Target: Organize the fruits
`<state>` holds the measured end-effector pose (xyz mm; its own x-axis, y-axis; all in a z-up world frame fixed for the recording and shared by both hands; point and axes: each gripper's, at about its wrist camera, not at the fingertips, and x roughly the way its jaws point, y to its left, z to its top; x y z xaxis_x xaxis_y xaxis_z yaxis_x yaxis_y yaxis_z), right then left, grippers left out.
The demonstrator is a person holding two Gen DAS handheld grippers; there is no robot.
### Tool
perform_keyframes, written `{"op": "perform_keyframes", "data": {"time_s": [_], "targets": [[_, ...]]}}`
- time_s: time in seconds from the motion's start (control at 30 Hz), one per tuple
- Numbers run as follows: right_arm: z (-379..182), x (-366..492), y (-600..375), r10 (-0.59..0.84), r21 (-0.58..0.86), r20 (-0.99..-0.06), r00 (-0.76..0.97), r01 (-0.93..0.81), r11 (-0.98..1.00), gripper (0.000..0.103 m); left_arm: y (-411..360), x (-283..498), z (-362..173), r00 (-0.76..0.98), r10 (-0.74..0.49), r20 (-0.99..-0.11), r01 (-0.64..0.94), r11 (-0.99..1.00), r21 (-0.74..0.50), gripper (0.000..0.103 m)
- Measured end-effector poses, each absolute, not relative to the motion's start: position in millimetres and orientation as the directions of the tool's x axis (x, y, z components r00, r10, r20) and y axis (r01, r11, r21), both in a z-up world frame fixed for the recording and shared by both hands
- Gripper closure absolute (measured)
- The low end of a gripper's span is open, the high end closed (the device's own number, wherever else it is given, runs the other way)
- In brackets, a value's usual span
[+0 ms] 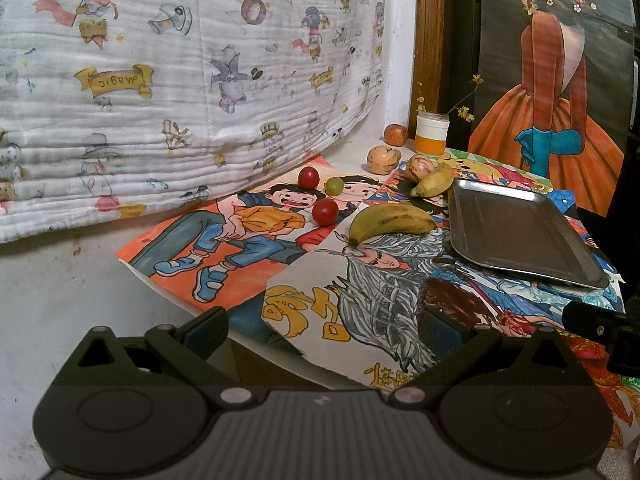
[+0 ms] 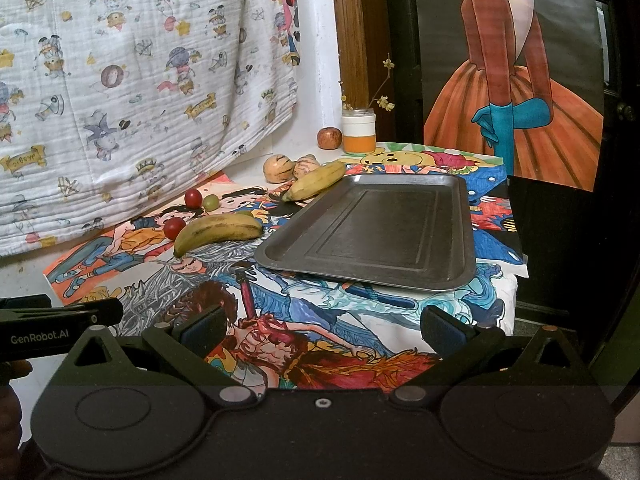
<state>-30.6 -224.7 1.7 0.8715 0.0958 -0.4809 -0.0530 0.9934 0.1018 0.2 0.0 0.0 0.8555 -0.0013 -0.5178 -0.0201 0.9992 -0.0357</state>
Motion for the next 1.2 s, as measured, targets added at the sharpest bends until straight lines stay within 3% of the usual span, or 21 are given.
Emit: {"op": "perform_keyframes", "data": {"time_s": [1.2], "targets": [[18,-26,-223,0.111,0.043,-0.46,0.881,-0.103,0.994,0.0,14,5,7,0.838,-0.015,-0.546,-0.021,0.998,-0.06,0.0]]}}
